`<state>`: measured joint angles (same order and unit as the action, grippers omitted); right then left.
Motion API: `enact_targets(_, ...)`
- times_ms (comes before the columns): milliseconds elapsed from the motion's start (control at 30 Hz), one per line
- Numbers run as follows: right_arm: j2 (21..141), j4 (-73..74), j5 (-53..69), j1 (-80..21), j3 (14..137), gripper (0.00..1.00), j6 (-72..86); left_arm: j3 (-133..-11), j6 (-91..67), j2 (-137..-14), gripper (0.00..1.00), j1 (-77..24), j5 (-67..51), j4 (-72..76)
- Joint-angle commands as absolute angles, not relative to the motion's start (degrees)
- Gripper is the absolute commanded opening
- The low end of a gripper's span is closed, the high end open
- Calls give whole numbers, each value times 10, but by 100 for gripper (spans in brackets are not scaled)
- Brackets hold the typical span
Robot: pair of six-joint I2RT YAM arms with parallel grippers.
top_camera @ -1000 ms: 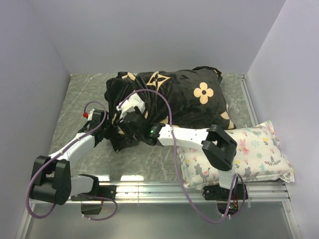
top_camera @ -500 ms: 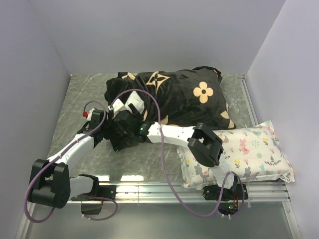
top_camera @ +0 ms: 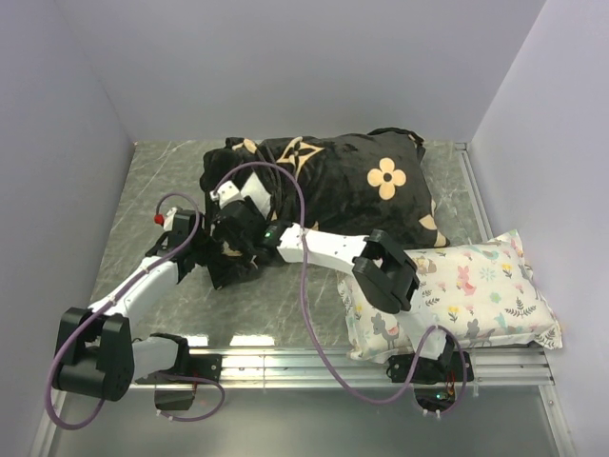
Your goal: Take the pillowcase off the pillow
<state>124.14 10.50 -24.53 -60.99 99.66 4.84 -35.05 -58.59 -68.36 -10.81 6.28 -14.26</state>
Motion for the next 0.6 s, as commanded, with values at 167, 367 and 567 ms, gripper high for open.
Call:
enact_targets(167, 1277, 127, -229, -529, 997, 31, 110, -356, -577, -667, 0, -109, 55, -195)
enact_targets(367, 1263, 163, -161, -503, 1053, 0, 159, -370, -567, -676, 0, -149, 54, -185)
enact_targets(567, 1246, 185, -60, -447, 1106, 0, 245, -372, -585, -702, 0, -207, 91, -192)
